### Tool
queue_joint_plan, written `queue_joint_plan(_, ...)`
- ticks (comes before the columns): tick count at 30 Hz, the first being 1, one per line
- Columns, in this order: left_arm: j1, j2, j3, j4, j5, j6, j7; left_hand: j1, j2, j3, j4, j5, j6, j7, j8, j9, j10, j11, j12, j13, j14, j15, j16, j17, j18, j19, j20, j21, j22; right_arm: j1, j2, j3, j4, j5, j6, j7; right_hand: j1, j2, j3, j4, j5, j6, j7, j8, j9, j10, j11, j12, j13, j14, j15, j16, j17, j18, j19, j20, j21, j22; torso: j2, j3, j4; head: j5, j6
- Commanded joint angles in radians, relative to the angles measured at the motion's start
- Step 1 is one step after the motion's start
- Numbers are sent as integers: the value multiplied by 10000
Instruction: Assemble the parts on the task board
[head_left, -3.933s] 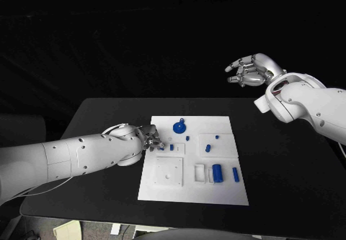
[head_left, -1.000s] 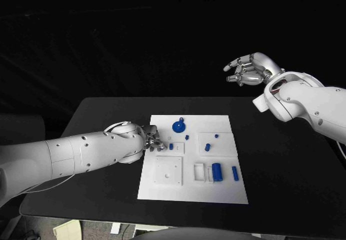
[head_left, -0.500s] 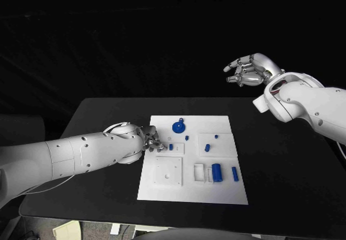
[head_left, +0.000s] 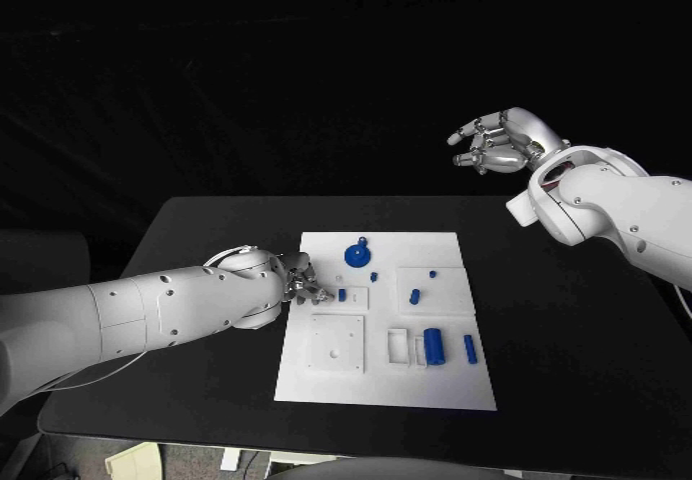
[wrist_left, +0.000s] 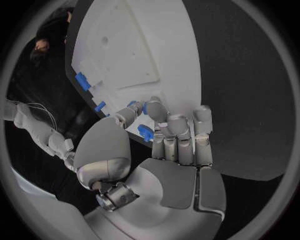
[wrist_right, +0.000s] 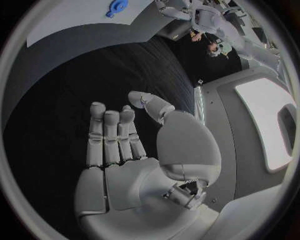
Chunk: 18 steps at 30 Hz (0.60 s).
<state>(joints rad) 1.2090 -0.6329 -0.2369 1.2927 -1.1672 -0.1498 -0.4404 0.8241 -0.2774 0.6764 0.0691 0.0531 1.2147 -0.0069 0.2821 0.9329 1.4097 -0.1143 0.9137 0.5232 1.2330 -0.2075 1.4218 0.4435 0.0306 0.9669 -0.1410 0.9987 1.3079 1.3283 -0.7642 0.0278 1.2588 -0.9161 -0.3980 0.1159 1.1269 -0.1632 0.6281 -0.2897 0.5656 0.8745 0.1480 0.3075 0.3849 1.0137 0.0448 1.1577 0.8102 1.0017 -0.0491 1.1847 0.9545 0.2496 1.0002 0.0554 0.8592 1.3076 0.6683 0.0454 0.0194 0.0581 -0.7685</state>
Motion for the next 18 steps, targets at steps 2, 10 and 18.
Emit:
queue_joint_plan(2, -30, -41, -16, -11, 64, -28, 37, -193, 27, -679, -23, -40, -28, 64, -47, 65, -35, 50, 67, 7, -71, 25, 44, 33, 134, -9, -1325, 57, 154, -2, -6, 4, 9, -9, 109, 37, -98, 2, 51, -6, 40, 4, 80, -32, -17, -5, -7, -54, -18, -15, -45, -49, -16, 122, -53, -3, -59, 110, 3, 1, 0, -5, 6)
queue_joint_plan(10, -30, -74, -14, -14, 315, -171, 101, -428, -109, -1234, 153, -43, -50, 50, -67, 103, -73, 39, 50, 11, -124, 5, 36, 33, 177, -100, -1332, 16, 131, -5, -14, 4, 4, -9, 107, 33, -89, -2, 58, -7, 66, -3, 82, -36, -19, -5, -6, -55, -21, -15, -45, -49, -19, 122, -53, -4, -62, 111, 1, -3, 3, -35, 10)
queue_joint_plan(18, -31, -163, -10, 15, 489, -447, 199, -745, -71, -2046, 498, -36, -75, 20, -105, 147, -112, 8, 27, 23, -184, -33, 39, 41, 271, -215, -1357, -51, 105, -8, -22, 4, -1, -9, 107, 35, -86, -4, 62, -5, 98, -12, 84, -40, -21, -4, -4, -55, -25, -15, -44, -50, -22, 122, -51, -3, -65, 113, 5, 4, 1, -34, 32)
